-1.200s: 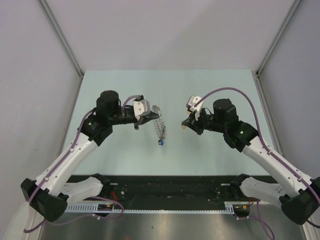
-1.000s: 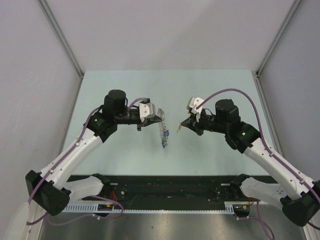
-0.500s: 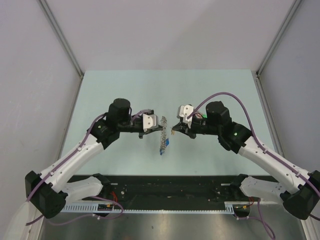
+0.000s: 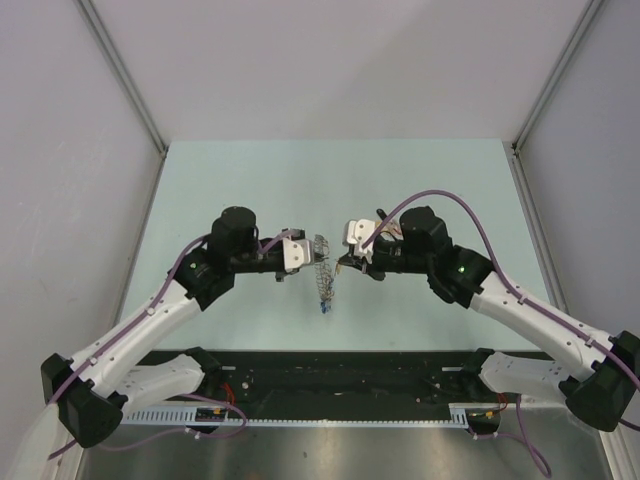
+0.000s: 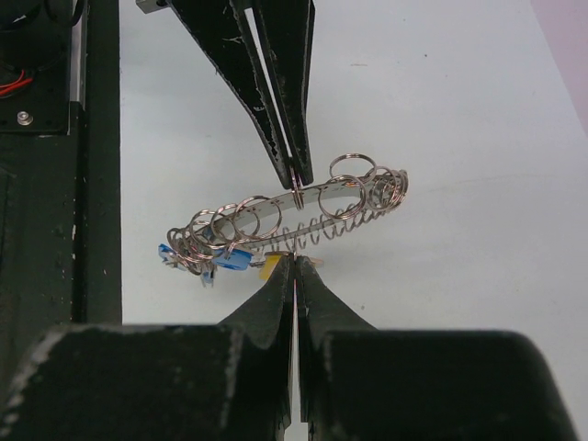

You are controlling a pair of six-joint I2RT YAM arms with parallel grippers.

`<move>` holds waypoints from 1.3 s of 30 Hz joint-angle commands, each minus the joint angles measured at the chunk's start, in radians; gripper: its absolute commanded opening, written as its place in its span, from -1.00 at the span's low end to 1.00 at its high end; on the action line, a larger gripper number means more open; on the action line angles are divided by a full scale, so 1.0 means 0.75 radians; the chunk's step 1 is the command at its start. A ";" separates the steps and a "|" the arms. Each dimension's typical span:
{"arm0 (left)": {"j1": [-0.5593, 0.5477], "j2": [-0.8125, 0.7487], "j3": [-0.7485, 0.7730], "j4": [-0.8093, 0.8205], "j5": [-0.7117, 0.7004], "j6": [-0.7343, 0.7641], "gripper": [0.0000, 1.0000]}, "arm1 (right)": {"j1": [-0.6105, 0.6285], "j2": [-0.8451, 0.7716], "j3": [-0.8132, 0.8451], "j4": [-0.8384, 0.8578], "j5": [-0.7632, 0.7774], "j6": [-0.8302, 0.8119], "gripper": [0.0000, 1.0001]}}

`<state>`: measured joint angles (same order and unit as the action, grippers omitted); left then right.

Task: Put the keys on the keyring

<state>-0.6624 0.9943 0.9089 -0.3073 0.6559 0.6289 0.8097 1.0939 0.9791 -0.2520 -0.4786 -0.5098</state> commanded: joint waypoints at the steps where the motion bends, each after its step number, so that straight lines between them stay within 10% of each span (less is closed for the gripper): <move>1: -0.017 -0.037 0.003 0.093 -0.001 0.035 -0.99 | 0.027 0.002 0.006 0.054 0.035 -0.038 -1.00; 39: -0.043 -0.019 0.009 0.082 -0.001 0.021 -0.99 | 0.148 -0.084 -0.017 0.088 0.243 -0.128 -1.00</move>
<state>-0.6872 0.9943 0.9085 -0.3012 0.6456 0.6285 0.9108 1.0523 0.9646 -0.2329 -0.3103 -0.5865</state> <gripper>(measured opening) 0.008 0.009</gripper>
